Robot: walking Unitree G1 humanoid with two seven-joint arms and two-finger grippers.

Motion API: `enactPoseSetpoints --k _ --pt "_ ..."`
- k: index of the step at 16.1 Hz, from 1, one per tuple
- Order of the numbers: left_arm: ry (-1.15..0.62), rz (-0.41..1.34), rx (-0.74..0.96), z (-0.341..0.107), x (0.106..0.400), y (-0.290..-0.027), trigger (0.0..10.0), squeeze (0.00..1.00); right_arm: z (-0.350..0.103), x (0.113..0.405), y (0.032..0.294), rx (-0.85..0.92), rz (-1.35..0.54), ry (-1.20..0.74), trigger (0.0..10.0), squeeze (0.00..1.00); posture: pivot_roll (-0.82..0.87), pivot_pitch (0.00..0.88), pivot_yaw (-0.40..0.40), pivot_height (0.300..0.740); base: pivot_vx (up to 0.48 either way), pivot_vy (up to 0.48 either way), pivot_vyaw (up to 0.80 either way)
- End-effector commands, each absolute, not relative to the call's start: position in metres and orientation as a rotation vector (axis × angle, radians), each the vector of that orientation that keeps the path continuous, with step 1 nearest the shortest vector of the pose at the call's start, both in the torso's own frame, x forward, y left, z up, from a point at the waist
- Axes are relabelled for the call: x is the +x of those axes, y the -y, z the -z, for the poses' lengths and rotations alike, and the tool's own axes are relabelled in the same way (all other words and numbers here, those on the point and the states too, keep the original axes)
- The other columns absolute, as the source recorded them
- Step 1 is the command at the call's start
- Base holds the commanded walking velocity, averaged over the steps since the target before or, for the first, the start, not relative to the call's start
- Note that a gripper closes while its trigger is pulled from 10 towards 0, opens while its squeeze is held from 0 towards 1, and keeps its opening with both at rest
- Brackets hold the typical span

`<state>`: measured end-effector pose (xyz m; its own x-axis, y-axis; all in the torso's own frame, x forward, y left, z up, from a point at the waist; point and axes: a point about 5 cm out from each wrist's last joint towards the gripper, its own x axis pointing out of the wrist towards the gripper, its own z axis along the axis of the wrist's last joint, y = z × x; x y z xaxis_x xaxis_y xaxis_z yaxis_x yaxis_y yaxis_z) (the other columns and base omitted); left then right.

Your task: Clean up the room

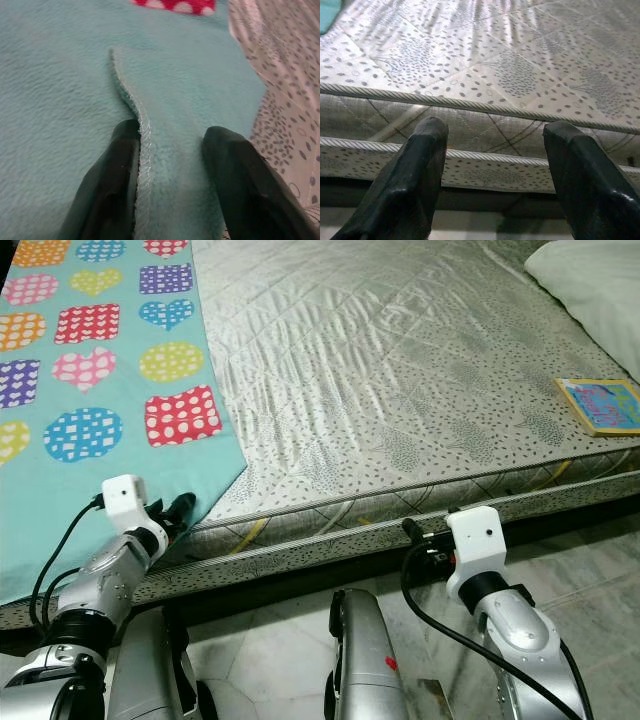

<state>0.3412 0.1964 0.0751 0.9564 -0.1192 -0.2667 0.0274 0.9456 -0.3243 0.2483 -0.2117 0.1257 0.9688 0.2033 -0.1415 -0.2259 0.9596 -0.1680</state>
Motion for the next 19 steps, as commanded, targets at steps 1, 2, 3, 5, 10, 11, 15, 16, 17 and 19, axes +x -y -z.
enactPoseSetpoints --k 1,2,3,5,10,11,15,16,17,19 --pt "-0.303 0.102 -0.281 -0.07 0.337 -0.196 0.0 0.0 -0.133 0.246 0.21 -0.15 -0.267 -0.102 10.0 0.0 -0.27 0.185 -0.063 0.527 0.0 0.0 0.0" --pt "-0.306 0.115 -0.256 -0.069 0.336 -0.195 0.0 0.0 -0.136 0.245 0.207 -0.125 -0.317 -0.093 10.0 0.0 -0.28 0.185 -0.062 0.527 0.0 0.0 0.0" --pt "-0.306 0.129 -0.239 -0.068 0.336 -0.194 0.0 0.0 -0.138 0.242 0.2 -0.044 -0.4 -0.106 10.0 0.0 -0.28 0.185 -0.061 0.527 0.0 0.0 0.0" --pt "-0.307 0.144 -0.212 -0.067 0.335 -0.192 0.0 0.0 -0.139 0.238 0.193 -0.003 -0.496 -0.123 10.0 0.0 -0.28 0.185 -0.06 0.527 0.0 0.0 0.0" --pt "-0.302 0.235 -0.042 -0.068 0.334 -0.187 0.0 0.0 -0.139 0.234 0.189 0.034 -0.563 -0.147 10.0 0.0 -0.27 0.185 -0.055 0.527 0.0 0.0 0.0" --pt "-0.298 0.265 0.005 -0.068 0.333 -0.184 0.0 0.0 -0.139 0.233 0.188 0.036 -0.567 -0.15 10.0 0.0 -0.27 0.184 -0.055 0.527 0.0 0.0 0.0" --pt "-0.277 0.373 0.159 -0.065 0.326 -0.172 0.0 0.0 -0.137 0.233 0.189 0.022 -0.548 -0.157 10.0 0.0 -0.27 0.181 -0.052 0.527 0.0 0.0 0.0" --pt "-0.272 0.385 0.171 -0.064 0.325 -0.169 0.0 0.0 -0.137 0.234 0.189 0.02 -0.542 -0.156 10.0 0.0 -0.27 0.18 -0.052 0.527 0.0 0.0 0.0" --pt "-0.269 0.398 0.185 -0.063 0.323 -0.167 0.0 0.0 -0.137 0.234 0.189 0.019 -0.54 -0.155 10.0 0.0 -0.27 0.178 -0.051 0.527 0.0 0.0 0.0" --pt "-0.262 0.459 0.237 -0.06 0.317 -0.159 0.0 0.0 -0.136 0.235 0.189 0.016 -0.535 -0.155 10.0 0.0 -0.26 0.177 -0.05 0.527 0.0 0.0 0.0"
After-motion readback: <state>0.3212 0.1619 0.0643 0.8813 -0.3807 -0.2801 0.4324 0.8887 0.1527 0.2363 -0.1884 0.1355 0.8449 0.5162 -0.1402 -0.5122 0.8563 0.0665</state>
